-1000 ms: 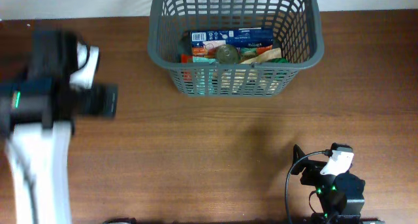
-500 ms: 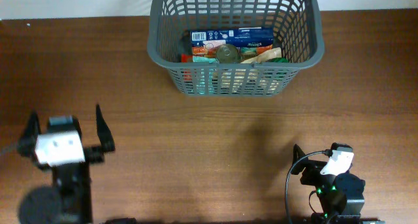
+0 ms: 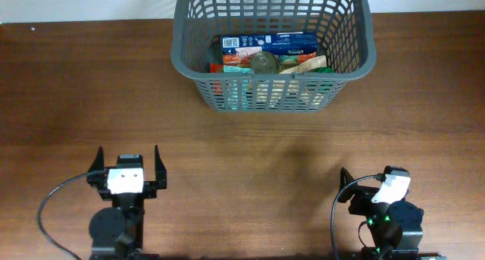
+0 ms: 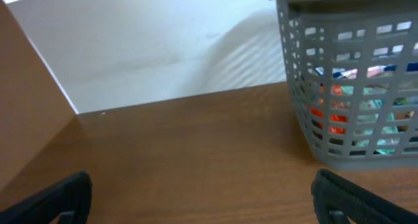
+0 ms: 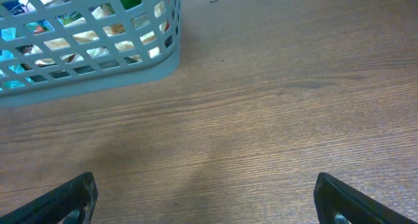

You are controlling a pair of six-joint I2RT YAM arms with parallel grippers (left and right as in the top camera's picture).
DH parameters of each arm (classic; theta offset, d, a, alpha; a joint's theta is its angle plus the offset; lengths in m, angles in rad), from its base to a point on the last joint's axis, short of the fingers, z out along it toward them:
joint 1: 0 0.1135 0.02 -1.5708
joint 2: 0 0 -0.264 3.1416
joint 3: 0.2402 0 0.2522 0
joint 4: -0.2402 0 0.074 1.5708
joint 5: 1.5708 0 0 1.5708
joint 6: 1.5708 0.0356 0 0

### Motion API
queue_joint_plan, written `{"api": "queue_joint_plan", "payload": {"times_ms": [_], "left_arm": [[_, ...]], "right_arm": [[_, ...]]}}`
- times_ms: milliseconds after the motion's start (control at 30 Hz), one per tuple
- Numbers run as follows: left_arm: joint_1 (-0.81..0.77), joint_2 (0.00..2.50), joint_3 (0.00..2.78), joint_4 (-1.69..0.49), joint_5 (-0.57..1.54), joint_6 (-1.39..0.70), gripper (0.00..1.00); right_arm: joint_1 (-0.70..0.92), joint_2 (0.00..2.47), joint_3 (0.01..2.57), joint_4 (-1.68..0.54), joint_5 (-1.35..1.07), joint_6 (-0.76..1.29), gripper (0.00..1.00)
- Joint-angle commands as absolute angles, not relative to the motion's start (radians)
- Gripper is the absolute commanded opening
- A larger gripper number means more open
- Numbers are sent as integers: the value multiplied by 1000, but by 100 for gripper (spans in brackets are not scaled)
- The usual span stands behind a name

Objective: Pack container

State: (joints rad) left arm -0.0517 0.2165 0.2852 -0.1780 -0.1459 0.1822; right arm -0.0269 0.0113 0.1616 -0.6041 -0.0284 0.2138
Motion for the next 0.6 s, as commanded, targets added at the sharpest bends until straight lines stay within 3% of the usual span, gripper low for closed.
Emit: {"api": "queue_joint_plan", "payload": {"times_ms": [0,567], "left_arm": [[-64,192,214,-145,-135,184,99],[-63,5,9,-67,-136,184,99]], "right_arm": [[-20,3,155,-604,-34,222,99],[-20,3,155,-604,-34,222,99]]}}
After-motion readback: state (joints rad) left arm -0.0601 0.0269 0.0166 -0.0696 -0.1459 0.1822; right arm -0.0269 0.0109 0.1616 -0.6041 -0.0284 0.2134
